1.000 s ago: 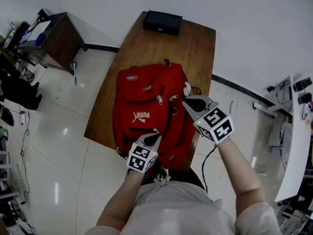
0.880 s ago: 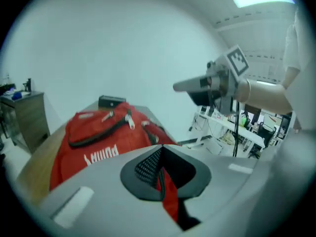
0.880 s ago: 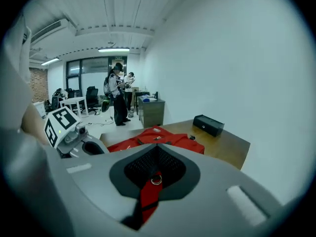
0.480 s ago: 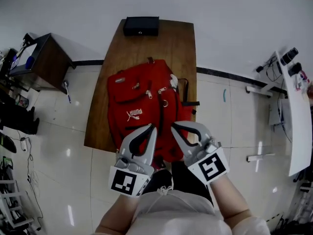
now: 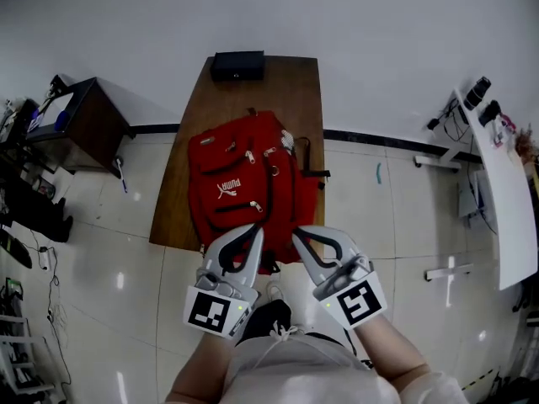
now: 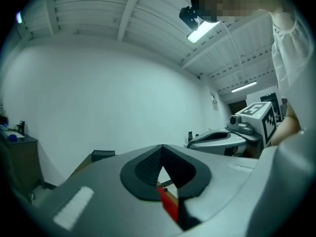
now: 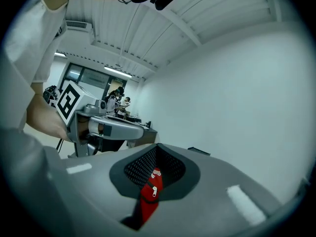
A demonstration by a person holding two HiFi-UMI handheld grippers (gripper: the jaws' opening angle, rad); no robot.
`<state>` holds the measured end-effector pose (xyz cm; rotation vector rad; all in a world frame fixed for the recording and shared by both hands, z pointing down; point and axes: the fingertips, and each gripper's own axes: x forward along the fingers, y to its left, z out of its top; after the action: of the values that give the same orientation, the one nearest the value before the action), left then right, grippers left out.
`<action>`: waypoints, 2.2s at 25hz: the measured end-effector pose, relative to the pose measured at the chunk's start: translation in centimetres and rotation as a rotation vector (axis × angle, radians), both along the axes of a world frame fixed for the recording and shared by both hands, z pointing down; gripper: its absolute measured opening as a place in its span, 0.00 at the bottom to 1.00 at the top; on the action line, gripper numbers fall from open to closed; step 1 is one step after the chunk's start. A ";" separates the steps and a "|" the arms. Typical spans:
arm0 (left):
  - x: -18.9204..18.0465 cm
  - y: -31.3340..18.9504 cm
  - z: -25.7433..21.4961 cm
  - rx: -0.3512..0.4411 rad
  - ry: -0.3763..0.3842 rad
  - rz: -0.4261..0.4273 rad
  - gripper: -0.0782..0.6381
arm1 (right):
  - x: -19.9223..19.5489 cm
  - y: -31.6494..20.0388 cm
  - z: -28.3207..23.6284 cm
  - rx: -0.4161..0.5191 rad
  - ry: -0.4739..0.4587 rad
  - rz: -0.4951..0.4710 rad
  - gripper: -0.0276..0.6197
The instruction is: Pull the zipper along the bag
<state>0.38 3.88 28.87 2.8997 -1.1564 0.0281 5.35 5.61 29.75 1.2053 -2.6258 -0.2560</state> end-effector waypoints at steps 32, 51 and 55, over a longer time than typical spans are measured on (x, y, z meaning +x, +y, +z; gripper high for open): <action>-16.5 21.1 0.2 -0.046 -0.032 0.032 0.12 | -11.0 20.2 -0.5 -0.068 -0.182 0.222 0.05; -18.0 19.8 1.6 -0.084 -0.010 0.074 0.12 | -15.4 19.7 -1.2 -0.063 -0.154 0.162 0.05; -17.7 19.5 1.3 -0.075 -0.008 0.082 0.12 | -15.7 19.4 -1.6 -0.047 -0.140 0.155 0.05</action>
<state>-17.32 23.42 30.17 2.8818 -1.0138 0.0833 -10.34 24.97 28.13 1.4503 -2.6191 -0.0842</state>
